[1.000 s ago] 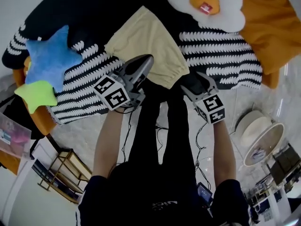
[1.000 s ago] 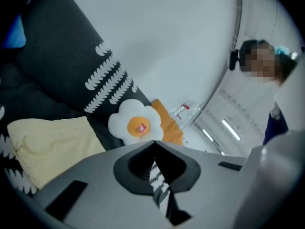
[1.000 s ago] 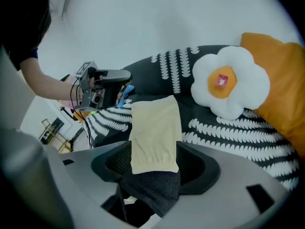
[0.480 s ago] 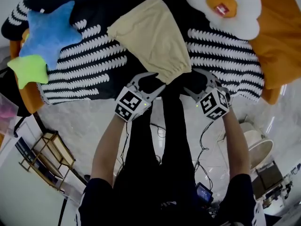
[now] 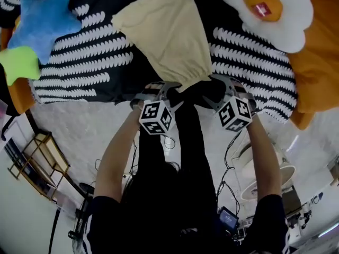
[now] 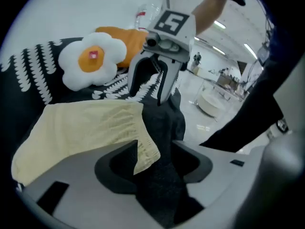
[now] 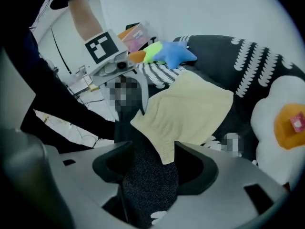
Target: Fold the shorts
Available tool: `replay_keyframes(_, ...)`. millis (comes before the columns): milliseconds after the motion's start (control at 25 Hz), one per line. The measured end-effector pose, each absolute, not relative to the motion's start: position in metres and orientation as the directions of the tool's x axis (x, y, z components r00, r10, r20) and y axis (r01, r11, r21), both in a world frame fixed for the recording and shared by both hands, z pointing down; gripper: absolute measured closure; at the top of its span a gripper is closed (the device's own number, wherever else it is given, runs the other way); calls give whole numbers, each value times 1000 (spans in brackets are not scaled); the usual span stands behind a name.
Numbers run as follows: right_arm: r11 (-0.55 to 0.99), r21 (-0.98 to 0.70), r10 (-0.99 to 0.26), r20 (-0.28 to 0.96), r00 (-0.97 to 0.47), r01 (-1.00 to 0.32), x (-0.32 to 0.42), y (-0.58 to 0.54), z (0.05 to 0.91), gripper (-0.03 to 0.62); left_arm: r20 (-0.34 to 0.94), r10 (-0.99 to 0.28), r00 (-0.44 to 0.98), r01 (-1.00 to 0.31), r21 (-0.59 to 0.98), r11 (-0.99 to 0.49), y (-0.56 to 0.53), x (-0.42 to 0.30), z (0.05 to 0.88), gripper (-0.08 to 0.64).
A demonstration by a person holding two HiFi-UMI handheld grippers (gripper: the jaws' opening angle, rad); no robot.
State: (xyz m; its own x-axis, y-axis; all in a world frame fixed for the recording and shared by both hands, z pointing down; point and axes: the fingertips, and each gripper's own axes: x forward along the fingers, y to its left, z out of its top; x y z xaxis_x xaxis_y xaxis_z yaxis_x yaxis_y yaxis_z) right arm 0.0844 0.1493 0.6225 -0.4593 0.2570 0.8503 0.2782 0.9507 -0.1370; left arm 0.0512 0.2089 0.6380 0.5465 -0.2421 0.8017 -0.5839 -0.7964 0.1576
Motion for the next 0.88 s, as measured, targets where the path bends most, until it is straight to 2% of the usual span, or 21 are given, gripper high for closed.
replay_keyframes(80, 940, -125, 263, 859, -440, 316, 89, 152, 624, 318, 842, -216, 494, -546, 107, -831, 208, 47, 654, 342)
replay_keyframes(200, 944, -146, 270, 857, -438, 296, 91, 152, 626, 322, 864, -197, 464, -526, 90, -846, 206, 48, 669, 351)
replay_keyframes(320, 940, -160, 286, 854, -434, 303, 83, 151, 629, 324, 889, -127, 441, -386, 60, -921, 215, 46, 684, 353)
replay_keyframes(400, 937, -153, 284, 857, -431, 314, 80, 145, 629, 324, 891, -83, 446, -374, 102, -922, 213, 44, 688, 365)
replay_keyframes(600, 914, -107, 280, 865, -417, 393, 79, 141, 629, 311, 826, -17, 563, -535, 349, -770, 198, 35, 670, 470)
replay_keyframes(720, 907, -76, 270, 859, -435, 414, 72, 148, 627, 288, 750, -43, 660, -607, 498, -619, 187, 21, 651, 488)
replay_keyframes(880, 899, 42, 192, 856, -480, 435, 56, 152, 635, 239, 655, -104, 749, -625, 645, -440, 168, 1, 631, 499)
